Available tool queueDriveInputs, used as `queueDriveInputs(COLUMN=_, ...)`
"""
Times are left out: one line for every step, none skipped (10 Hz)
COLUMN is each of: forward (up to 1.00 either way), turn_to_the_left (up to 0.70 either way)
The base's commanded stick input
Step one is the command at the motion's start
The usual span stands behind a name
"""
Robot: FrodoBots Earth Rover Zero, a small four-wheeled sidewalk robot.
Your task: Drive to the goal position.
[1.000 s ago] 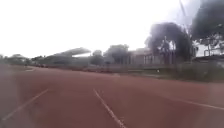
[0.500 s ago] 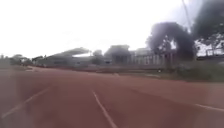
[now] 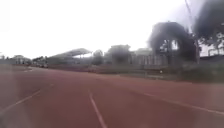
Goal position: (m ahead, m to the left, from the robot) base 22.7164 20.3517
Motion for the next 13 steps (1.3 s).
queueDriveInputs(forward=0.7, turn_to_the_left=0.0)
queueDriveInputs(forward=0.7, turn_to_the_left=0.0)
queueDriveInputs(forward=0.7, turn_to_the_left=0.0)
queueDriveInputs(forward=0.7, turn_to_the_left=0.0)
queueDriveInputs(forward=0.7, turn_to_the_left=0.0)
queueDriveInputs(forward=0.7, turn_to_the_left=0.0)
queueDriveInputs(forward=0.7, turn_to_the_left=0.0)
queueDriveInputs(forward=0.7, turn_to_the_left=0.0)
queueDriveInputs(forward=0.7, turn_to_the_left=0.0)
queueDriveInputs(forward=0.7, turn_to_the_left=0.0)
queueDriveInputs(forward=0.7, turn_to_the_left=0.0)
queueDriveInputs(forward=0.7, turn_to_the_left=0.0)
queueDriveInputs(forward=0.7, turn_to_the_left=0.0)
